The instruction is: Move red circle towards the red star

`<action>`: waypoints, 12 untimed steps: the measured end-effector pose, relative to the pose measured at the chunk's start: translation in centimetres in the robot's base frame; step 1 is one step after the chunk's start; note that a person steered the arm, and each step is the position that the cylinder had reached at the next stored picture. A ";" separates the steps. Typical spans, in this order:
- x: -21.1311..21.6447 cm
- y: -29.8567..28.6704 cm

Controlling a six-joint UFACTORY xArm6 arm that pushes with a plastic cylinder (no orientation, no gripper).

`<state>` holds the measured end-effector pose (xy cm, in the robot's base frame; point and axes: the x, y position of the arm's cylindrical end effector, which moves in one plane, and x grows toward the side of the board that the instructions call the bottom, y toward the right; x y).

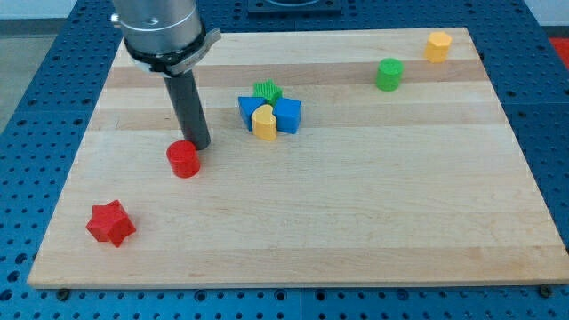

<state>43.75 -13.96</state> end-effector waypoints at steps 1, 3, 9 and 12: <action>1.1 -0.7; 1.9 -1.0; 3.3 -3.9; 4.2 -3.9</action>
<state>47.95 -17.83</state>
